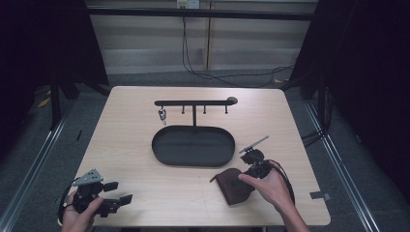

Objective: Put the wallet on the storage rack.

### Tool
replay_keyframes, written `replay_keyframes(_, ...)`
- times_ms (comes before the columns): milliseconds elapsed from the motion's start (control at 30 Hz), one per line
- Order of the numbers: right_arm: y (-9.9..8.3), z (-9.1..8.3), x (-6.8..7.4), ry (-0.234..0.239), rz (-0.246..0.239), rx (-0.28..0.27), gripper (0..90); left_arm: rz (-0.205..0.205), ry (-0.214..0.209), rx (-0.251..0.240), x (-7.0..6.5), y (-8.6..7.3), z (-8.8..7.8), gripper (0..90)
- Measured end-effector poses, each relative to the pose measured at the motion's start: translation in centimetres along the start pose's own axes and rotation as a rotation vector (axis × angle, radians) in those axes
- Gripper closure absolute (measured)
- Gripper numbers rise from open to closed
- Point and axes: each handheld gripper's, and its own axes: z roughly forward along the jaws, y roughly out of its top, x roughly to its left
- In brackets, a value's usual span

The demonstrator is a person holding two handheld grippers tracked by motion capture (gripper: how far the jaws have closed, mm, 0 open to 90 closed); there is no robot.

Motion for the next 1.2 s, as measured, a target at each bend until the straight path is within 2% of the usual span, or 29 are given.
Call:
replay_keyframes(100,0.7,0.3,0.2,-0.014,0.002,0.014,22.0,-0.010,0.000,-0.004,0.1,0.1,0.0,18.4)
replay_keyframes(200,1.5,0.7,0.2,-0.028,-0.001,0.049,21.1,-0.015,-0.002,-0.002,0.2,0.1,0.0,18.4)
replay_keyframes(267,2.0,0.9,0.2,-0.027,0.013,0.061,20.7,-0.012,-0.004,0.000,0.3,0.1,-0.1,18.4)
replay_keyframes(500,2.5,2.2,0.5,-0.055,0.021,0.125,20.2,-0.028,-0.008,-0.001,0.3,0.0,-0.1,18.4)
replay_keyframes(667,2.6,2.5,0.3,-0.054,0.031,0.146,17.7,-0.024,-0.011,0.004,0.4,0.1,-0.1,18.4)
replay_keyframes(867,2.7,2.9,0.0,-0.049,0.065,0.165,12.4,-0.022,-0.009,0.010,0.4,0.1,0.0,18.4)
replay_keyframes(967,2.7,2.8,0.2,-0.056,0.051,0.163,13.6,-0.016,-0.006,0.010,0.3,0.1,0.0,18.5)
replay_keyframes(1033,2.7,2.9,0.2,-0.037,0.061,0.165,13.3,-0.022,-0.006,0.011,0.4,0.1,0.0,18.7)
replay_keyframes(1100,2.8,3.2,-0.1,0.012,0.079,0.177,15.2,-0.022,-0.006,0.011,0.4,0.1,0.0,18.7)
replay_keyframes(1167,2.9,3.3,-0.3,0.079,0.091,0.181,25.6,-0.021,-0.008,0.009,0.3,0.1,0.0,18.7)
replay_keyframes(1200,2.9,3.3,-0.3,0.106,0.089,0.177,26.8,-0.018,-0.007,0.010,0.3,0.1,0.0,18.7)
